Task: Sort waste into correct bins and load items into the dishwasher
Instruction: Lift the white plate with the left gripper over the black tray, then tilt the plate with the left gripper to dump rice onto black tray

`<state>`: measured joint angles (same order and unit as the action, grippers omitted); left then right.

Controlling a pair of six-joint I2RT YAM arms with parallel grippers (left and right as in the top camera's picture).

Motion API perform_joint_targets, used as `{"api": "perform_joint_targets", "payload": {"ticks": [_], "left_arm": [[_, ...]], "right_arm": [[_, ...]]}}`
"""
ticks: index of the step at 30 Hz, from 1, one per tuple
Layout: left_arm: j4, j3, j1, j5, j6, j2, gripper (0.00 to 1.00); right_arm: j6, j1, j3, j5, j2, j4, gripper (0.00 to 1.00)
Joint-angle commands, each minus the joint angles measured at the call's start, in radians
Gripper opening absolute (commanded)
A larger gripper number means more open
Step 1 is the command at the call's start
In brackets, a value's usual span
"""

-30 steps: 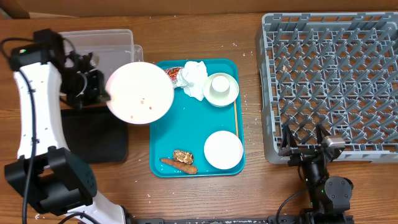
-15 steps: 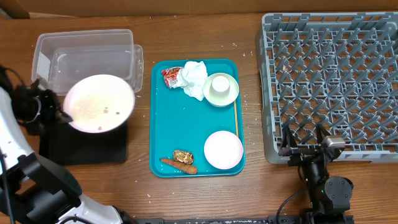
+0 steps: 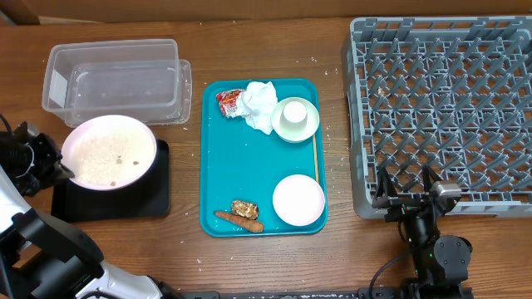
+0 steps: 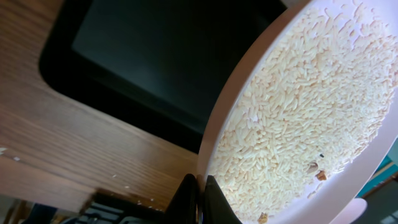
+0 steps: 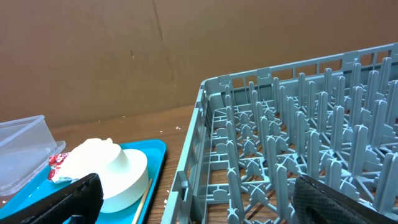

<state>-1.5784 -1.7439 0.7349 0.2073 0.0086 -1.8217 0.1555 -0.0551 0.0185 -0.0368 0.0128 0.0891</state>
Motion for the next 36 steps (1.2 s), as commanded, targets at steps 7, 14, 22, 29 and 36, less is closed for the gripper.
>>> {"api": "perform_joint_targets", "payload": {"ticks": [7,14,22,29,36], "left_arm": [[-0.011,-0.028,0.005,-0.141,-0.05,0.029,0.04],[0.026,-0.026,0.005,-0.226,-0.098,0.029,0.04],[0.034,-0.024,0.005,-0.229,-0.094,0.026,0.04],[0.036,0.022,0.008,-0.241,-0.095,0.026,0.04],[0.036,0.04,0.06,-0.24,-0.103,0.026,0.04]], "right_arm": [[-0.007,-0.006,-0.01,0.009,-0.01,-0.006,1.0],[-0.007,-0.006,-0.01,0.009,-0.01,-0.006,1.0],[-0.007,-0.006,-0.01,0.009,-0.01,-0.006,1.0],[-0.007,-0.006,-0.01,0.009,-0.01,-0.006,1.0],[-0.007,-0.006,-0.01,0.009,-0.01,-0.006,1.0]]}}
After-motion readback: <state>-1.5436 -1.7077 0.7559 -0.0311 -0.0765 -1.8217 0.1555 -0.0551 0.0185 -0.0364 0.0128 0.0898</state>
